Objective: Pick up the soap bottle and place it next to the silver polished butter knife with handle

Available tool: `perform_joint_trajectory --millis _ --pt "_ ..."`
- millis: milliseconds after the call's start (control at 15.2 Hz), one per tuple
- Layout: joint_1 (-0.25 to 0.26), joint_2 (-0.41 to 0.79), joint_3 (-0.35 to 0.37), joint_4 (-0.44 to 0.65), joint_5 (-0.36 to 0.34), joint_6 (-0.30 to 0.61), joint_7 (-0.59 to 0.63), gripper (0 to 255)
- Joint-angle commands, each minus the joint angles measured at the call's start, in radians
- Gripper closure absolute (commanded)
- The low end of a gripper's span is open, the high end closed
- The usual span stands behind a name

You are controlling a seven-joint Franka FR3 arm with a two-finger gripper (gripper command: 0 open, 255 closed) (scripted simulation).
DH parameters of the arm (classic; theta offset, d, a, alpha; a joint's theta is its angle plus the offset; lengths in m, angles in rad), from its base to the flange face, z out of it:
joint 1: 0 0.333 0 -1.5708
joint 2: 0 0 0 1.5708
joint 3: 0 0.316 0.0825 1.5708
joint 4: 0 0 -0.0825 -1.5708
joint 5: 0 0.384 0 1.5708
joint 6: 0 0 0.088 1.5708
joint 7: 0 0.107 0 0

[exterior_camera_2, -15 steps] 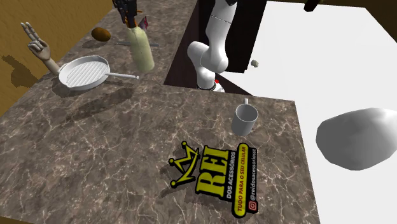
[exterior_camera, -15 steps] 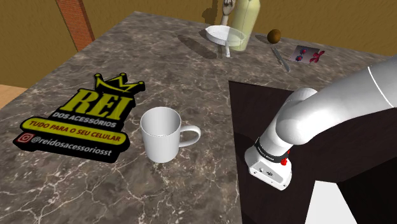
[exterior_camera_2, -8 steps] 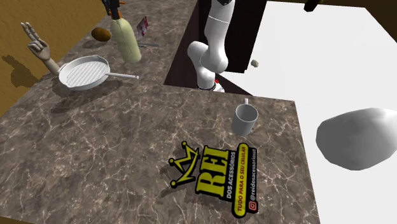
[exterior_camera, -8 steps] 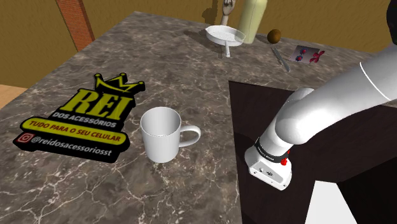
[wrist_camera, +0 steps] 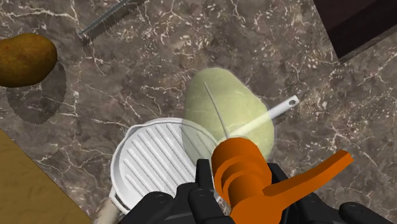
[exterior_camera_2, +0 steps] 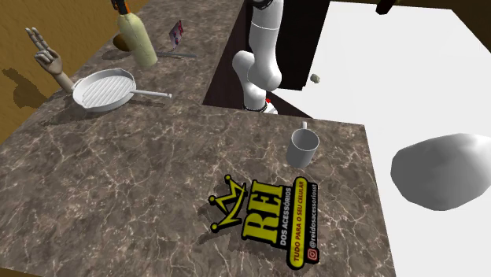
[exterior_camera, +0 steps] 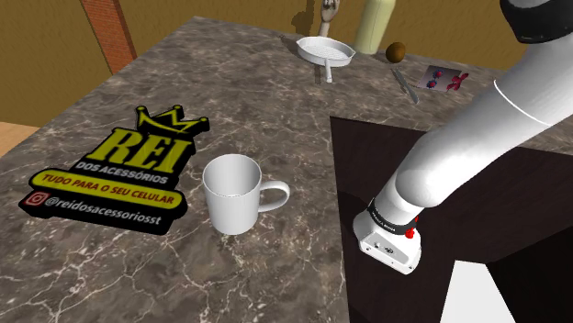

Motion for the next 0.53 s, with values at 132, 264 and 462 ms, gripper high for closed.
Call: perform_joint_trajectory --millis 132,264,462 --pt "-0.032 0.117 -0.094 0.116 0.059 -0.015 -0.114 255" --pt "-0.029 0.086 -0.080 0.055 0.041 0.021 -0.102 255" --pt "-0.025 0.046 -0.065 -0.029 0.019 0.072 -0.085 255"
